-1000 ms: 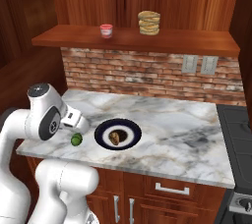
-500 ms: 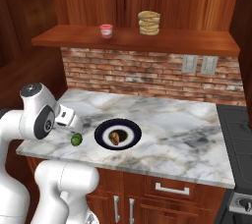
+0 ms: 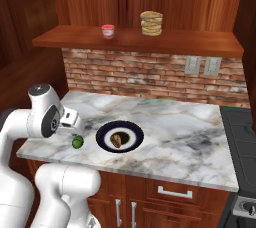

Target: Pick the avocado and bread from the counter and place them on the plate. Then pick the jam from the cabinet and place it next to the plate. Lastly close the cabinet door.

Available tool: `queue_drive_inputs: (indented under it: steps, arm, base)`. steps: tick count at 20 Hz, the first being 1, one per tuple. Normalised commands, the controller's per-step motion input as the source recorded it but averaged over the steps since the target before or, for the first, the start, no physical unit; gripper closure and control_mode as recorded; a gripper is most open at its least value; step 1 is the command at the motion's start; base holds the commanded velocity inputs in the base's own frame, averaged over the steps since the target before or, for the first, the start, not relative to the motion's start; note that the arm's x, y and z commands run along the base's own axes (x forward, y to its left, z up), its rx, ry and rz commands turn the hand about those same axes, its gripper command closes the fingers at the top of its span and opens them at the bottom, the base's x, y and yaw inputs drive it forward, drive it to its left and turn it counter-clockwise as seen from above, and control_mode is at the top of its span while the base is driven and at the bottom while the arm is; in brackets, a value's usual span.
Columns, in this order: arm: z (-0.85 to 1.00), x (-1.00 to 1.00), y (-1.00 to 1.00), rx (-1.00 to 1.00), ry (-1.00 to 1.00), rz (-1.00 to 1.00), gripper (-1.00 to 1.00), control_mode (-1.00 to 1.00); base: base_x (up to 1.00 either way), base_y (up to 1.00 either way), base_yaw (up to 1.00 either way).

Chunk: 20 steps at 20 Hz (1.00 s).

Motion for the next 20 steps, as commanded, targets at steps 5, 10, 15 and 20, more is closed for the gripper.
queue_drive_inputs:
  steps: [5, 10, 15, 20]
  arm:
    - [-0.2, 0.26, 0.07, 0.0, 0.1, 0.03, -1.0, -1.0]
    - [-0.15, 0.17, 0.0, 0.0, 0.05, 0.0, -1.0, -1.0]
    - [-0.22, 0.14, 0.02, 0.0, 0.07, 0.0, -1.0, -1.0]
    - [-0.33, 0.14, 0.05, 0.0, 0.07, 0.0, -1.0, -1.0]
  base:
    - [0.0, 0.0, 0.0]
    - [0.0, 0.0, 0.0]
    - [0.0, 0.0, 0.0]
    - [0.0, 0.0, 0.0]
